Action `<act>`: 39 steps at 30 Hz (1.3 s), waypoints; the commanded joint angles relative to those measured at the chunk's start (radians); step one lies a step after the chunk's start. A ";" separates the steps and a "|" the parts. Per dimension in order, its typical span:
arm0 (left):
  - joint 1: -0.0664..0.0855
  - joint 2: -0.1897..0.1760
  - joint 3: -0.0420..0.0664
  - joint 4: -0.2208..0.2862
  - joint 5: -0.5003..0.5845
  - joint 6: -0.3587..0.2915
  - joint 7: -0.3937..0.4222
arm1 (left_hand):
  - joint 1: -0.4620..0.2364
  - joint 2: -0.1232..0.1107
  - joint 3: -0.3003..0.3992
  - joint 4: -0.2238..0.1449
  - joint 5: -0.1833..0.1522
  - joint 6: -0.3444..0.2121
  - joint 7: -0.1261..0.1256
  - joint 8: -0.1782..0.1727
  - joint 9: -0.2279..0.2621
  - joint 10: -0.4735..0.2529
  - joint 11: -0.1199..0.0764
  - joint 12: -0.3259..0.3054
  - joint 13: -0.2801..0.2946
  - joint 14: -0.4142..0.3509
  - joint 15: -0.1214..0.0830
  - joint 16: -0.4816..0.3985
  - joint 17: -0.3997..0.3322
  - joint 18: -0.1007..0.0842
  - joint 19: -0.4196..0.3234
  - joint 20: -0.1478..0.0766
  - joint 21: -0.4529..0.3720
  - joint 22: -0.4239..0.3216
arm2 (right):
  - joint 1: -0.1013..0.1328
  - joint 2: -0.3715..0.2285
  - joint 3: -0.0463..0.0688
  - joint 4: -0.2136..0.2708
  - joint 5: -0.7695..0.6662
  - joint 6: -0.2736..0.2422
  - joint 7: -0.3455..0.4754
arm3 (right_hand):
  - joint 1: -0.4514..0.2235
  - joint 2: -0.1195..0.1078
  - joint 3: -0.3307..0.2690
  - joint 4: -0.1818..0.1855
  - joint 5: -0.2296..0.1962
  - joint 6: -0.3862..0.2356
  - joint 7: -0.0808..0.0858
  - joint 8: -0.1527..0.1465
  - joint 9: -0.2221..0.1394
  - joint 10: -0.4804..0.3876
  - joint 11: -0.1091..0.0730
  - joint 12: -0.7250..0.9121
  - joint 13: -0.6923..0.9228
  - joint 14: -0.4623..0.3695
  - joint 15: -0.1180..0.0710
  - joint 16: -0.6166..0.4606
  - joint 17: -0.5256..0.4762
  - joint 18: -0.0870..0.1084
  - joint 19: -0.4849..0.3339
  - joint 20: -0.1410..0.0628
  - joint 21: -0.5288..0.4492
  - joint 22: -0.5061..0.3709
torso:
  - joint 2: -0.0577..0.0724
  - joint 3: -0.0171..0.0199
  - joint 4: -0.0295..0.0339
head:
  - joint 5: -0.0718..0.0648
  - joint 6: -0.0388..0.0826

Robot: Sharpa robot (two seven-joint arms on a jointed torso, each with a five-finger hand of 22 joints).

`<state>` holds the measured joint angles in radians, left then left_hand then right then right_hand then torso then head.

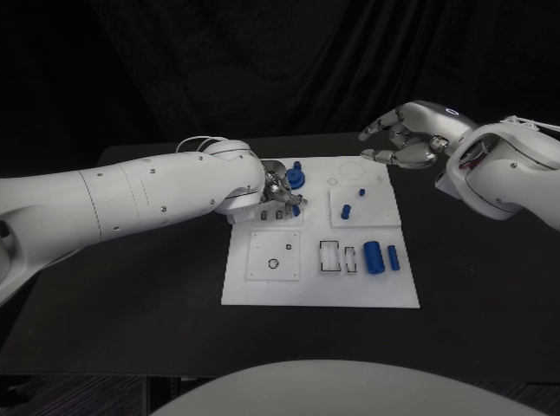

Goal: Assemble the parts on the task board

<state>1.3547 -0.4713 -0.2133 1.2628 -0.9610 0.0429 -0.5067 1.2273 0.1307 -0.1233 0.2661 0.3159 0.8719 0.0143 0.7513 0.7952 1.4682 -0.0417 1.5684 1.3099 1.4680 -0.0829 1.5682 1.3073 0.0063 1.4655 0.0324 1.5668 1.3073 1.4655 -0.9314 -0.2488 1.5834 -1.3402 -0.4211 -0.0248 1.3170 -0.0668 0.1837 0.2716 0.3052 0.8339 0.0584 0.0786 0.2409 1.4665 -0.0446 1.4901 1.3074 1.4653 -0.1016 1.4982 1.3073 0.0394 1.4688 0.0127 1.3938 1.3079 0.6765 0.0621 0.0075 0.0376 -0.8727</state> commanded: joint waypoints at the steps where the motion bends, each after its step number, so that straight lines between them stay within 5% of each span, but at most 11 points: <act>1: -0.003 0.002 0.001 0.000 -0.006 0.012 0.012 | 0.012 0.001 0.005 0.001 -0.005 -0.003 0.000 -0.006 0.001 0.103 -0.007 0.002 0.261 0.103 -0.007 0.003 0.263 -0.006 0.105 -0.008 0.004 0.264 | -0.003 0.000 0.001 -0.001 -0.001 0.004 -0.017 | 0.005 0.002 0.004 0.000 0.001 0.007 -0.002 0.006 -0.001 0.037 0.009 -0.007 0.180 0.083 0.008 -0.004 0.160 0.002 0.027 0.007 -0.007 0.209 | 0.000 0.0002 0.0003 | 0.001 0.000; 39: -0.009 0.023 0.001 -0.028 -0.006 0.044 0.025 | 0.036 -0.014 0.078 -0.029 0.018 -0.023 0.002 -0.053 0.059 0.103 -0.005 0.002 0.261 0.103 -0.006 0.003 0.263 -0.006 0.105 -0.008 0.004 0.264 | -0.003 0.004 0.001 -0.004 -0.001 0.035 -0.022 | 0.004 0.001 0.004 0.001 0.001 0.008 -0.002 0.006 -0.002 0.036 0.009 -0.009 0.177 0.083 0.008 -0.005 0.159 0.002 0.027 0.007 -0.008 0.209 | 0.001 0.0003 0.0000 | 0.005 0.000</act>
<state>1.3487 -0.4504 -0.2130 1.2363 -0.9613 0.0674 -0.5007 1.2518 0.1156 -0.0502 0.2372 0.3305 0.8540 0.0180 0.7020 0.8538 1.4660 -0.0444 1.5686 1.3098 1.4652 -0.0858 1.5682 1.3079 0.0063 1.4655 0.0324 1.5668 1.3079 1.4646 -0.9280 -0.2487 1.5804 -1.3401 -0.3942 -0.0258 1.3170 -0.0668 0.1837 0.2716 0.3052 0.8339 0.0584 0.0786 0.2400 1.4665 -0.0446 1.4841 1.3073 1.4653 -0.1016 1.4982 1.3073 0.0394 1.4688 0.0126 1.3882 1.3075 0.6770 0.0624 0.0075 0.0413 -0.8727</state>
